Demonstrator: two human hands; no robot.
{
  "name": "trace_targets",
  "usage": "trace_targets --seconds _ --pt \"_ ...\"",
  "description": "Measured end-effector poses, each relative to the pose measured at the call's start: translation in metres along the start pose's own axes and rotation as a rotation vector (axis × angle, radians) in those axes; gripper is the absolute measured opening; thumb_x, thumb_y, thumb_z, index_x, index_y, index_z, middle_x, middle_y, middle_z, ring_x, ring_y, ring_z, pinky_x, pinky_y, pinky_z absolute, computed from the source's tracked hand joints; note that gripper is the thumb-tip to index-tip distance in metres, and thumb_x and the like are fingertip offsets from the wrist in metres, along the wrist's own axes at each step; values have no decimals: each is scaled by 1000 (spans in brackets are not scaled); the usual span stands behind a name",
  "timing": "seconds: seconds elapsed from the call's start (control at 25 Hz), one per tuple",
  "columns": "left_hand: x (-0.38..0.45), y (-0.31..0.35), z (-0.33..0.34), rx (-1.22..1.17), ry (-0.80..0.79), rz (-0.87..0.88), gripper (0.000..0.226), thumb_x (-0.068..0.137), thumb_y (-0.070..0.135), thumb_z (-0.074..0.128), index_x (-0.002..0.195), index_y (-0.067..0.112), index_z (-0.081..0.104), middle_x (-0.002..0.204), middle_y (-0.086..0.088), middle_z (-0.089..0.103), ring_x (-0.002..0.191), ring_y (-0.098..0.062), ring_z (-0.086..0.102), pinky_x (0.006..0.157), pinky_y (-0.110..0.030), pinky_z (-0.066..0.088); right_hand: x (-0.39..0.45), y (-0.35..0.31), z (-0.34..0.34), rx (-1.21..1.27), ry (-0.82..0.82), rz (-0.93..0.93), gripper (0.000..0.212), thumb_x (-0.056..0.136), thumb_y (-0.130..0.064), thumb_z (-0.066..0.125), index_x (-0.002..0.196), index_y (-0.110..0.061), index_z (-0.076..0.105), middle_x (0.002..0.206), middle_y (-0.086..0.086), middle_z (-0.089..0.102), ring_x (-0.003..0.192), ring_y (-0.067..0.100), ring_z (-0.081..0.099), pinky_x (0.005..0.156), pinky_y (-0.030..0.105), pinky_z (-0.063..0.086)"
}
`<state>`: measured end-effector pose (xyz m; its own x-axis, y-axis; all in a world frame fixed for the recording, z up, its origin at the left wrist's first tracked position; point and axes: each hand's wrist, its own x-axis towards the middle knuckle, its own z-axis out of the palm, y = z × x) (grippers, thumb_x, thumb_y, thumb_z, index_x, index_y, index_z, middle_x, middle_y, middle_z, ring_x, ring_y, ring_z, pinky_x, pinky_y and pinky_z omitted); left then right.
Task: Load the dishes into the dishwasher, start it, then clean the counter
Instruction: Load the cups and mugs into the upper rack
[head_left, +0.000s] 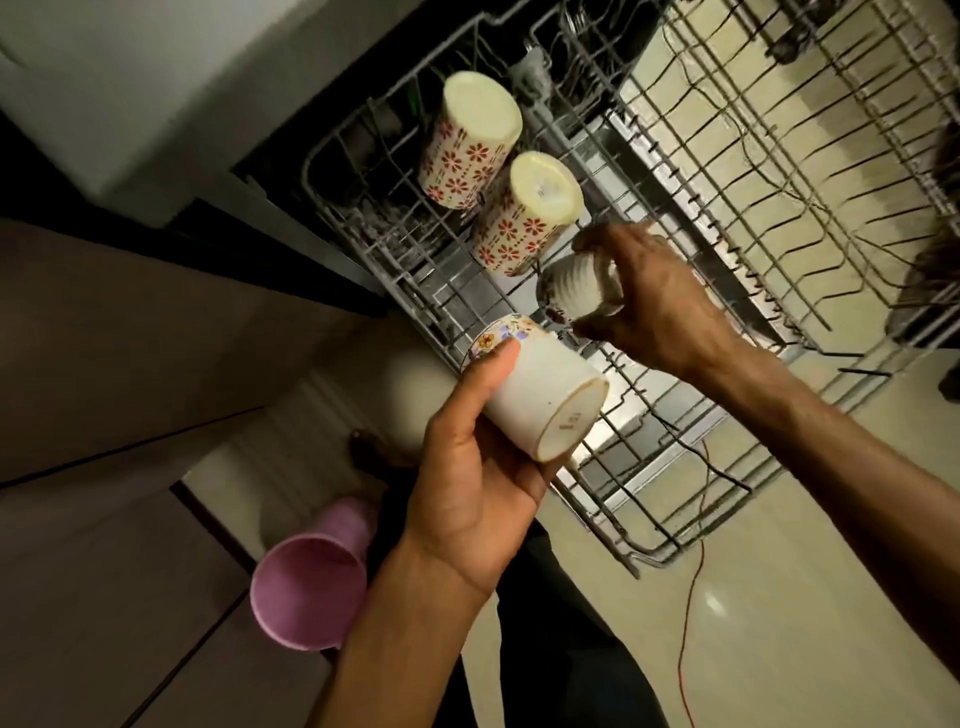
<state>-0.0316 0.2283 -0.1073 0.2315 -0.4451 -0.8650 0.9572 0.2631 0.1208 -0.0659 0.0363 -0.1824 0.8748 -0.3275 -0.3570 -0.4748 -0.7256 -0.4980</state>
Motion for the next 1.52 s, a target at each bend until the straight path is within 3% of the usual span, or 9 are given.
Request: trace_targets --seconds 0.08,0.24,0.6,0.76,0.88,1.0,1.24,1.36,1.52 --pt "8 -1 -6 -27 -17 -15 44 65 23 83 107 13 73 109 -10 72 102 -28 68 107 -51 40 11 9 11 -89 -46 -62 78 70 -15 83 138 -16 45 140 13 44 125 33 47 98 50 49" --pt "13 -4 -17 -55 -50 -1 60 46 28 91 102 13 76 112 -11 71 104 -29 68 103 -52 41 18 15 19 -153 -75 -110 83 71 -9 82 144 -20 43 140 18 41 124 37 47 96 50 50" --pt "20 -1 -6 -38 -3 -24 36 59 28 75 92 13 78 107 -12 72 97 -27 70 95 -51 45 29 28 37 -143 -135 -132 77 73 -10 78 142 -23 45 139 13 43 125 34 46 98 52 47" --pt "25 -4 -4 -34 32 -54 34 62 27 73 92 13 78 106 -12 73 95 -28 71 91 -51 48 29 32 40 -115 -138 -128 78 76 -13 78 145 -19 40 141 13 42 127 31 43 100 37 37" --pt "28 -7 -4 -26 22 -77 29 71 27 72 96 11 77 105 -12 73 95 -28 71 91 -49 48 23 32 37 -15 -152 -103 85 78 -20 79 148 -15 32 143 14 41 130 29 43 106 39 37" --pt "33 -11 -2 -24 58 -93 33 71 26 68 99 9 75 101 -12 74 91 -28 72 87 -47 51 3 34 25 120 -34 -9 82 81 -31 75 147 -12 32 148 12 40 130 25 45 107 44 42" --pt "54 -27 5 -1 128 -133 40 69 28 71 106 14 70 102 -11 74 97 -28 70 91 -43 52 -67 32 4 454 162 259 54 88 -30 67 138 -21 46 138 -10 52 122 3 53 98 32 50" --pt "64 -37 11 26 166 -140 37 72 31 73 105 15 71 106 -12 73 101 -26 69 83 -36 56 -95 17 2 671 183 277 39 92 -31 62 129 -18 55 130 -8 60 118 9 59 96 33 53" --pt "75 -47 15 90 114 -193 39 85 41 66 109 11 70 109 -14 71 101 -23 69 76 -30 59 -114 -3 7 749 98 267 56 83 -46 64 134 -26 50 131 -12 60 120 10 59 94 24 51"
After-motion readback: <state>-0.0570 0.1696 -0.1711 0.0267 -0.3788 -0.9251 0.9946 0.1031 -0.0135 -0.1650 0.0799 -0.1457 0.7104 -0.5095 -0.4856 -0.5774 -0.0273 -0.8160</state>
